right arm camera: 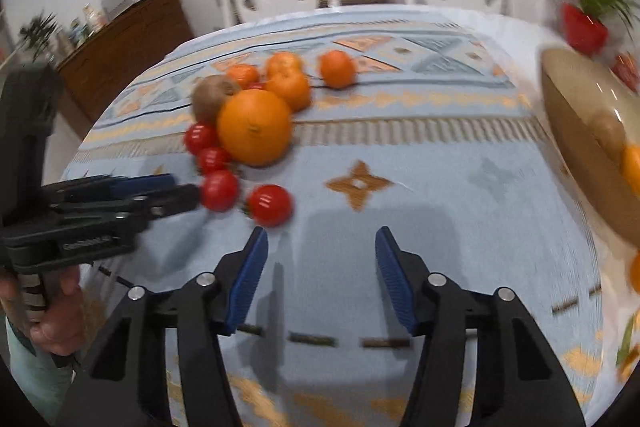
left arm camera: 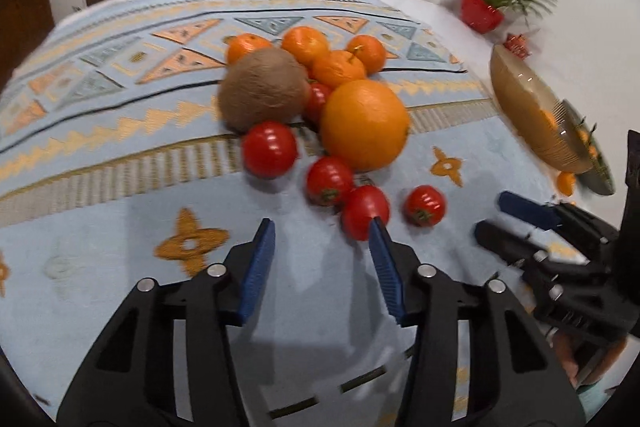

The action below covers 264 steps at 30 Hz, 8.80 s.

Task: Organize fruits
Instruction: 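Grasp a red tomato with the right tool while the left tool grasps another, then carry both red tomatoes in the tools over the glass bowl, then open both tools to drop the tomatoes into the bowl, then move both open tools back to the fruit pile, then grasp a large orange with the right tool while the left tool grasps a kiwi, then carry the orange and kiwi in both tools over the glass bowl, then open both tools to drop the orange and kiwi into the bowl, then move both open tools back toward the remaining tomatoes and mandarins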

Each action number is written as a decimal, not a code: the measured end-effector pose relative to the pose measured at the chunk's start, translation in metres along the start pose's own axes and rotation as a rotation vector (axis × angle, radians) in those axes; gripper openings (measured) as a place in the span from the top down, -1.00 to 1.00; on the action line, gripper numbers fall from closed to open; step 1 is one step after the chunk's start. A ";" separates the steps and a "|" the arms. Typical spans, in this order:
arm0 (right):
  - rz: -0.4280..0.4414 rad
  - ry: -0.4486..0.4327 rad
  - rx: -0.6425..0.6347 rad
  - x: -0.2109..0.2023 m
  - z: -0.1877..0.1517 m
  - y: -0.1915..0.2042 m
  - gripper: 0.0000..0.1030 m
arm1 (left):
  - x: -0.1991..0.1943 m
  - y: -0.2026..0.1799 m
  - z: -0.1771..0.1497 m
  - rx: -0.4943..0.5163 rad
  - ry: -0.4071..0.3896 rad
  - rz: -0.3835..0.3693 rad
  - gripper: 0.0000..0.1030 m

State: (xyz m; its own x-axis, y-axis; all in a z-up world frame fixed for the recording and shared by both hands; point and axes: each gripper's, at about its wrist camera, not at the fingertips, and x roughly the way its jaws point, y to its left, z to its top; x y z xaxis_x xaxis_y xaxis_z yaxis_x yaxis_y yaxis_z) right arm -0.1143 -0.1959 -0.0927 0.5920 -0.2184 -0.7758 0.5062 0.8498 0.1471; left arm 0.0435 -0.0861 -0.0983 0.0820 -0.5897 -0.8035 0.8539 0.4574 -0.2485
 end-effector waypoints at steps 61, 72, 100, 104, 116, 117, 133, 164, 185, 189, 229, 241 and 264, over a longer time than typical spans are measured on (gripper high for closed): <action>-0.272 -0.228 0.235 -0.136 -0.001 -0.165 0.39 | -0.008 -0.243 0.061 0.333 -0.196 -0.094 0.49; -0.305 -0.142 0.382 -0.115 -0.005 -0.222 0.39 | 0.036 -0.284 0.083 0.388 -0.175 -0.130 0.49; -0.343 -0.093 0.385 -0.101 0.002 -0.209 0.33 | 0.035 -0.253 0.075 0.342 -0.173 -0.120 -0.17; -0.319 -0.100 0.338 -0.101 0.009 -0.185 0.33 | 0.013 -0.226 0.069 0.304 -0.194 -0.107 -0.25; -0.179 -0.118 0.169 -0.076 0.053 -0.084 0.15 | -0.076 -0.081 0.064 0.086 -0.327 0.039 -0.52; -0.159 -0.117 0.154 -0.071 0.055 -0.073 -0.02 | -0.080 -0.069 0.064 0.071 -0.333 0.059 -0.52; 0.027 -0.005 -0.017 0.044 0.055 0.043 -0.04 | -0.016 0.045 0.037 -0.096 -0.176 0.040 -0.48; 0.040 -0.030 0.039 0.062 0.060 0.038 -0.12 | 0.030 0.033 0.059 -0.116 -0.137 -0.007 -0.20; -0.134 -0.274 0.278 -0.101 0.047 -0.109 -0.11 | -0.050 -0.151 0.082 0.171 -0.286 -0.148 -0.20; -0.333 -0.219 0.311 -0.116 0.041 -0.155 -0.12 | -0.030 -0.201 0.093 0.234 -0.265 -0.193 -0.20; -0.358 -0.202 0.396 -0.129 0.035 -0.188 -0.36 | -0.030 -0.206 0.072 0.231 -0.244 -0.262 -0.25; -0.232 -0.191 0.187 -0.103 0.061 -0.083 -0.36 | -0.131 -0.089 0.054 0.085 -0.431 -0.105 -0.33; 0.018 -0.015 -0.148 0.039 0.046 0.070 -0.36 | -0.050 0.046 0.035 -0.089 -0.302 -0.018 -0.53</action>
State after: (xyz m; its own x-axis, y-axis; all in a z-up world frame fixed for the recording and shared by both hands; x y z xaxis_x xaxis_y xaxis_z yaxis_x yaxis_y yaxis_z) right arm -0.0263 -0.1671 -0.0844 0.6097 -0.2086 -0.7647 0.3982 0.9148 0.0680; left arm 0.0972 -0.0591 -0.0507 0.2276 -0.7633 -0.6046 0.8093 0.4935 -0.3184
